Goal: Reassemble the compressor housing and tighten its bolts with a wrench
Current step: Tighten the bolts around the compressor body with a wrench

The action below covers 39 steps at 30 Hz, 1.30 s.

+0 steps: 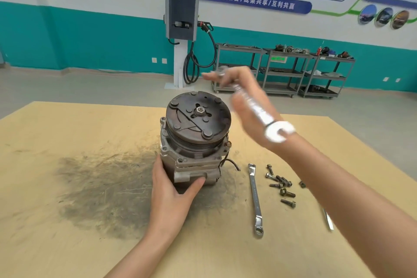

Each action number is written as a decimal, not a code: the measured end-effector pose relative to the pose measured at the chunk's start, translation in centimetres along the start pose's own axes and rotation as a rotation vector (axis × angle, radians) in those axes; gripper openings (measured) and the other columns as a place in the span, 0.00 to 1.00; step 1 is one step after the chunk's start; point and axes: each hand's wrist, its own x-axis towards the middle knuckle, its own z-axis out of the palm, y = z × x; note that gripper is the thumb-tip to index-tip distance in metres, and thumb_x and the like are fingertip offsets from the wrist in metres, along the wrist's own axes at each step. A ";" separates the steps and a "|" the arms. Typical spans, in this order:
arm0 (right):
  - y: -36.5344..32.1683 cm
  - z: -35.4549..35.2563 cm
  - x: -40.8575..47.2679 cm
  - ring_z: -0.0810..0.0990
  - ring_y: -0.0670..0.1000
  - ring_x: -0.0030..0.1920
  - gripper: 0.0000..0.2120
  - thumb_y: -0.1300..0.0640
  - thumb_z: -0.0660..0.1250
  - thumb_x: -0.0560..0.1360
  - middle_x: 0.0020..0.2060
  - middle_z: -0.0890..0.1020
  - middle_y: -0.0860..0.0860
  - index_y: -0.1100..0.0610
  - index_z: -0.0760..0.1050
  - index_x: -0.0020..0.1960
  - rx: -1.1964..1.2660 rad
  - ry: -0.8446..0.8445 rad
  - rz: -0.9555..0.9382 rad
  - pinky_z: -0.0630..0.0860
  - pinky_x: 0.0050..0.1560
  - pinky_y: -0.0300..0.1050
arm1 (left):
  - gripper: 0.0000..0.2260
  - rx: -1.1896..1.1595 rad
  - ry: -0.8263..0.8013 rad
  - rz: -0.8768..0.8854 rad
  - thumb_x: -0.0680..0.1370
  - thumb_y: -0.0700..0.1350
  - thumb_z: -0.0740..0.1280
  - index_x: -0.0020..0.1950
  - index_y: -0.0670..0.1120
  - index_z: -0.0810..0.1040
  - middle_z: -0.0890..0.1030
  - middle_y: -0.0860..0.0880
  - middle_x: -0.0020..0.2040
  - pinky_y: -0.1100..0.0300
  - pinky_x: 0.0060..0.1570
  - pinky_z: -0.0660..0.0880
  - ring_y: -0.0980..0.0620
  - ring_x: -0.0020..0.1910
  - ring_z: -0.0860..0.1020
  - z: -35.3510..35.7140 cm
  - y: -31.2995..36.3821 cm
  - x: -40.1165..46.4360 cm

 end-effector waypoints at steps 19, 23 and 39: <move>7.1 1.8 -3.0 0.55 0.46 0.18 0.27 0.41 0.49 0.81 0.15 0.59 0.49 0.57 0.65 0.31 0.915 0.379 0.504 0.58 0.23 0.37 | 0.30 -0.017 0.063 -0.002 0.67 0.51 0.76 0.66 0.54 0.68 0.77 0.58 0.60 0.75 0.51 0.68 0.63 0.60 0.74 0.4 -0.6 0.4; 7.6 1.8 -2.2 0.55 0.46 0.18 0.29 0.38 0.50 0.79 0.15 0.60 0.49 0.55 0.66 0.27 0.964 0.263 0.557 0.58 0.21 0.36 | 0.30 -0.019 0.068 0.003 0.67 0.52 0.76 0.66 0.54 0.68 0.77 0.59 0.60 0.74 0.51 0.68 0.65 0.59 0.74 0.4 -0.5 0.3; 4.3 7.2 -8.1 0.65 0.45 0.26 0.21 0.47 0.52 0.83 0.27 0.69 0.49 0.54 0.69 0.35 0.189 0.655 0.000 0.62 0.26 0.36 | 0.32 0.007 0.080 -0.005 0.67 0.50 0.77 0.67 0.50 0.68 0.76 0.54 0.62 0.74 0.53 0.67 0.59 0.60 0.73 0.7 -0.4 0.5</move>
